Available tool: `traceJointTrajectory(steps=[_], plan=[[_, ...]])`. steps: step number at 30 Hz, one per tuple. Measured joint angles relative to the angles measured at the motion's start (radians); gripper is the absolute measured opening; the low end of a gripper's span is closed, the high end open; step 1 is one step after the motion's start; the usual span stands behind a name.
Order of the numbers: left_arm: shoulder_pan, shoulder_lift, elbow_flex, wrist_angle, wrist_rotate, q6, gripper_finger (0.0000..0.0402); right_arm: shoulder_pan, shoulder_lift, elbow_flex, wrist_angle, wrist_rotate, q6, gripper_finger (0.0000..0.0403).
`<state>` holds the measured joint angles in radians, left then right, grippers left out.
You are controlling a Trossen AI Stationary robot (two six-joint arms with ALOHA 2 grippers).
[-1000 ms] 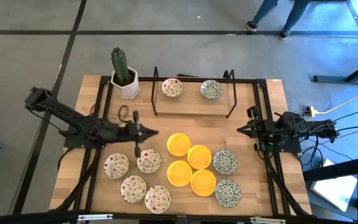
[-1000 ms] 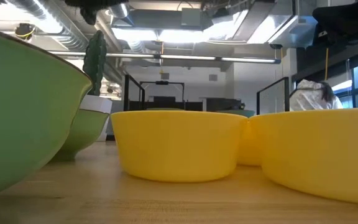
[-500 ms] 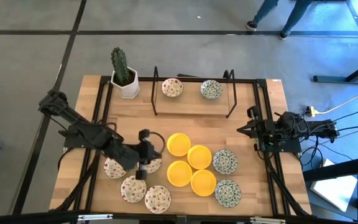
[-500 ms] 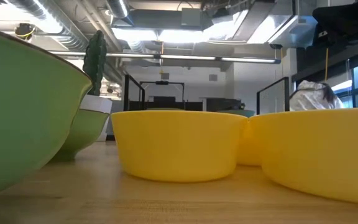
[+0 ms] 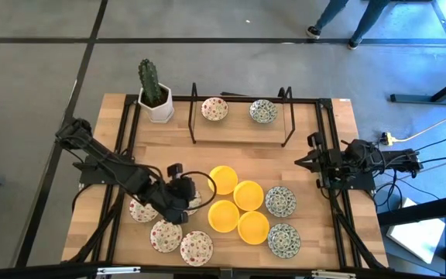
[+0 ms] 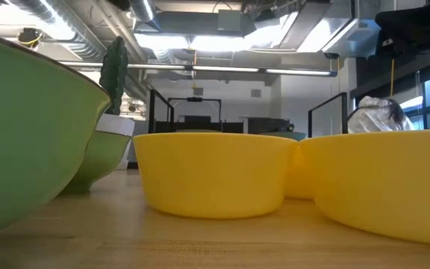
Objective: Pick & Place Mini bowls
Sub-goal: Put the top left yellow bowl on the shelf
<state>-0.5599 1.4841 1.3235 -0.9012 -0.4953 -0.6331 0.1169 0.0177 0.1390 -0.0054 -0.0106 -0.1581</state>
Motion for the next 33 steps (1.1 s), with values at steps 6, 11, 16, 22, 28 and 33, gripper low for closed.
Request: traceJointTrajectory(steps=[6,11,16,22,28,33], plan=[[0.016,0.002,0.0,0.03,-0.007,0.028,0.0125,0.0,0.0,0.0,0.0,0.0,0.0,0.0017],[0.046,0.002,0.0,0.07,-0.012,0.08,0.0125,0.0,0.0,0.0,0.0,0.0,0.0,0.0017],[0.144,0.078,0.002,0.077,-0.014,0.085,0.0125,0.0,0.0,0.0,0.0,0.0,0.0,0.0017],[0.266,0.213,0.0,0.277,0.176,0.286,0.0125,0.0,0.0,0.0,0.0,0.0,0.0,0.0017],[0.336,0.25,0.0,0.34,0.267,0.432,0.0126,0.0,0.0,0.0,-0.018,0.0,0.0,0.0017],[0.394,0.252,0.0,0.318,0.24,0.325,0.0129,0.0,0.0,0.0,-0.023,0.0,-0.004,0.0017]])
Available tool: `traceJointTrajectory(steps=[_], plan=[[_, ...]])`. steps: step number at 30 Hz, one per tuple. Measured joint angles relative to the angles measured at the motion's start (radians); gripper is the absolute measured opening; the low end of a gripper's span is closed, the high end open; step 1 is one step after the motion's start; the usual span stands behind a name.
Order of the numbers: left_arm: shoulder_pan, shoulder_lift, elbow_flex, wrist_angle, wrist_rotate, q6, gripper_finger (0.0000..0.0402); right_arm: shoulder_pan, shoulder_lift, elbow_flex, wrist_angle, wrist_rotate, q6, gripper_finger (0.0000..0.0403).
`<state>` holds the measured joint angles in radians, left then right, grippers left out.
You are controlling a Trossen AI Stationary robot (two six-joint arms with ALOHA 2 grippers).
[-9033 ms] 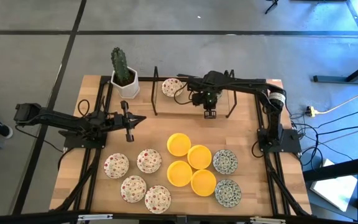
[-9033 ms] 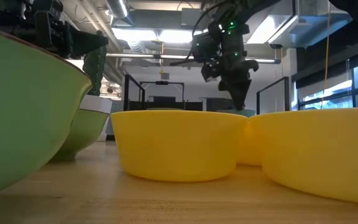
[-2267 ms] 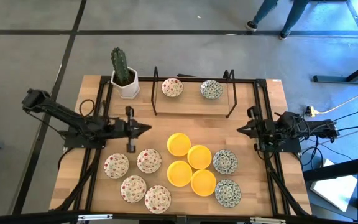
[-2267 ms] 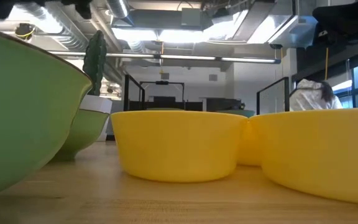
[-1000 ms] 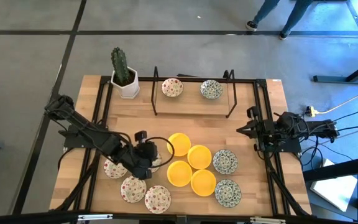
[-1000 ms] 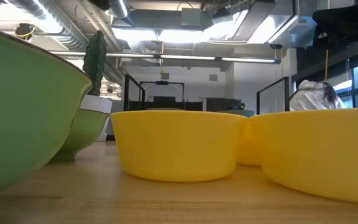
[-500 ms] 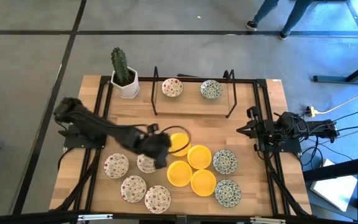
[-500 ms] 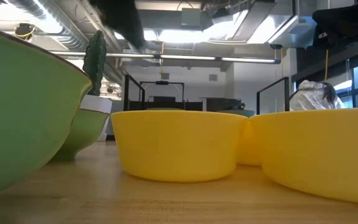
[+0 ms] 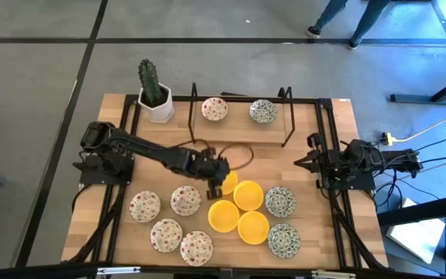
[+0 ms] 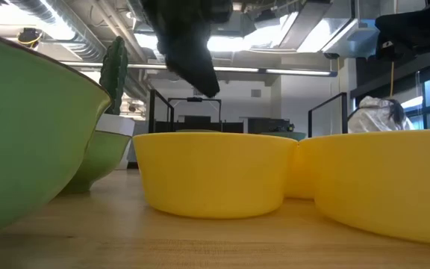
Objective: Pick & Place Mini bowls
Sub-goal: Put the top left yellow bowl on the shelf
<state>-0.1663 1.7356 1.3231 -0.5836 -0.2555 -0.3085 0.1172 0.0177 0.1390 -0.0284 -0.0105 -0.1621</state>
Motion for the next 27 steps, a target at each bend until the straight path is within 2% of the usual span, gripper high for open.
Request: traceJointTrajectory(steps=[4,6,11,18,24,27], plan=[[0.049,0.029,0.0,0.003,0.093,-0.035,0.013,0.0,0.0,0.0,0.0,0.0,0.002,0.0017],[0.059,0.049,0.0,0.002,0.102,-0.029,0.013,0.0,0.0,0.0,0.0,0.0,0.004,0.0017],[0.083,0.084,0.0,-0.002,0.089,0.057,0.013,0.0,0.0,0.0,0.0,0.0,0.004,0.0017],[0.082,0.099,0.0,-0.016,0.03,0.288,0.013,0.0,0.0,0.0,0.0,0.001,0.004,0.0017],[0.089,0.098,0.0,-0.016,0.03,0.228,0.013,0.0,0.0,0.0,-0.008,0.0,0.004,0.0017],[0.105,0.098,0.0,-0.032,0.067,0.159,0.013,0.0,0.0,0.0,-0.008,0.0,0.004,0.0017]])
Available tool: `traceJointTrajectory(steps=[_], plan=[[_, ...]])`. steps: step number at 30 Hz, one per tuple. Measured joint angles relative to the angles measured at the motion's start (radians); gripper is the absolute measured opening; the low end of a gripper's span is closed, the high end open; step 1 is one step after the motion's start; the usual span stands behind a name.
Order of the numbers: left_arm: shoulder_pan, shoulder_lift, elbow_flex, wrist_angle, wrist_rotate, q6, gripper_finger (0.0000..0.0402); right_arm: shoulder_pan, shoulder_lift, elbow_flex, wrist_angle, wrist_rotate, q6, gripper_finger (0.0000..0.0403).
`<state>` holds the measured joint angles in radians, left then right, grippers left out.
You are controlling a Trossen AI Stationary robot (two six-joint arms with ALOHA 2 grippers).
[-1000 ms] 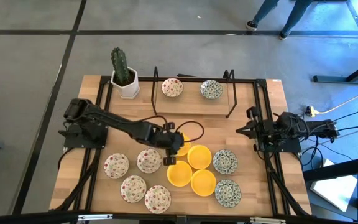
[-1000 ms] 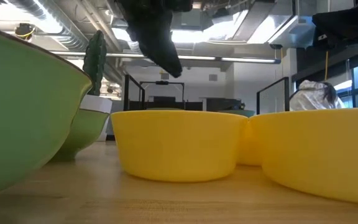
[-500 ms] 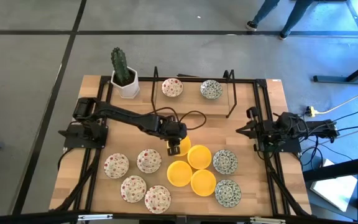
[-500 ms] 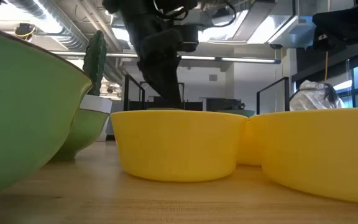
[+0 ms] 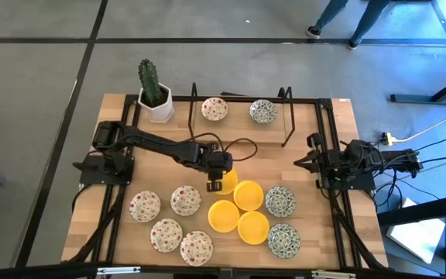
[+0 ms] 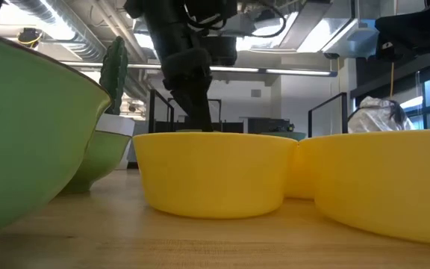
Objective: Pick & Place Mini bowls
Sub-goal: Put the top left yellow bowl on the shelf
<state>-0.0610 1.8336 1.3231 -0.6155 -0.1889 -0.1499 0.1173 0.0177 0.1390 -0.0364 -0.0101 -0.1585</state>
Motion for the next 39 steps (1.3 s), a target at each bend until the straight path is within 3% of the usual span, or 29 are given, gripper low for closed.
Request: traceJointTrajectory(steps=[15,25,32,39], plan=[[0.039,0.055,0.0,-0.016,0.07,-0.023,0.013,0.0,0.0,0.0,-0.01,0.0,-0.003,0.0017],[0.045,0.082,0.0,-0.003,-0.002,-0.02,0.013,0.0,0.0,0.0,-0.013,0.0,-0.003,0.0017],[0.035,0.057,0.001,0.023,0.021,0.023,0.013,0.0,0.0,0.0,-0.014,0.0,-0.003,0.0017],[0.04,0.051,0.027,-0.014,-0.061,0.031,0.013,0.0,0.0,0.0,-0.014,0.0,-0.002,0.0017]])
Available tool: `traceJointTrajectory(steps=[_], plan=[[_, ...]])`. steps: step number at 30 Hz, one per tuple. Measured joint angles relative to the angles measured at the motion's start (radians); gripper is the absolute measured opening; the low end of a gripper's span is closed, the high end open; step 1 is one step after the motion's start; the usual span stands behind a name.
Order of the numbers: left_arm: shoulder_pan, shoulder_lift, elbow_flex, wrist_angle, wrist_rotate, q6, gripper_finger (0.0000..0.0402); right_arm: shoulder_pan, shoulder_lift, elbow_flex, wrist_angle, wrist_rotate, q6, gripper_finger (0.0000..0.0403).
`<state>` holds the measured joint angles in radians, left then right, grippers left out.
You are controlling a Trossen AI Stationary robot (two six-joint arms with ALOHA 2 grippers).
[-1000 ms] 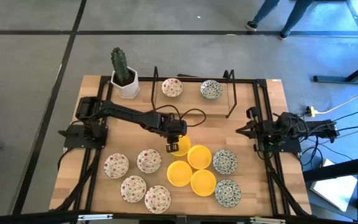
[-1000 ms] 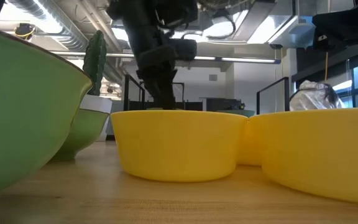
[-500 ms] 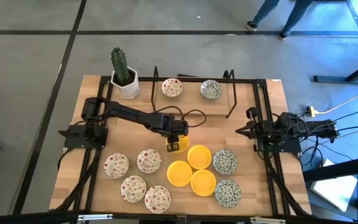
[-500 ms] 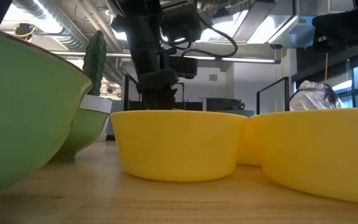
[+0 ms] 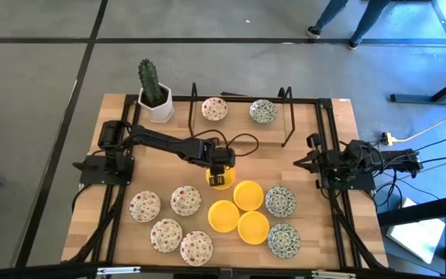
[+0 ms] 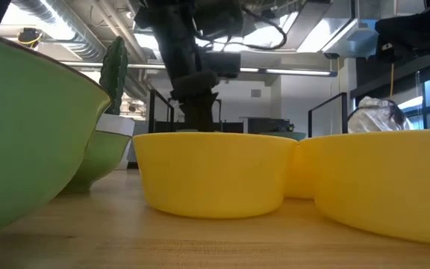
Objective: Pick & Place Mini bowls
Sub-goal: Put the top left yellow bowl on the shelf
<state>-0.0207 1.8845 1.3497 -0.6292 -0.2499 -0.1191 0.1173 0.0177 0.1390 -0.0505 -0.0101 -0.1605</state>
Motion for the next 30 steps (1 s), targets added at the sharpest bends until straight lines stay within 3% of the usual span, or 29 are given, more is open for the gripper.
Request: traceJointTrajectory(steps=[17,26,30], plan=[[0.031,0.023,-0.001,-0.063,0.041,-0.017,0.0129,0.0,0.0,0.0,0.0,0.0,-0.001,0.0017],[0.032,0.06,-0.001,-0.048,0.008,-0.012,0.0128,0.0,0.0,0.0,0.0,0.0,-0.001,0.0017],[0.032,0.06,-0.001,-0.048,-0.002,0.032,0.0089,0.0,0.0,0.0,0.0,0.0,-0.001,0.0017]])
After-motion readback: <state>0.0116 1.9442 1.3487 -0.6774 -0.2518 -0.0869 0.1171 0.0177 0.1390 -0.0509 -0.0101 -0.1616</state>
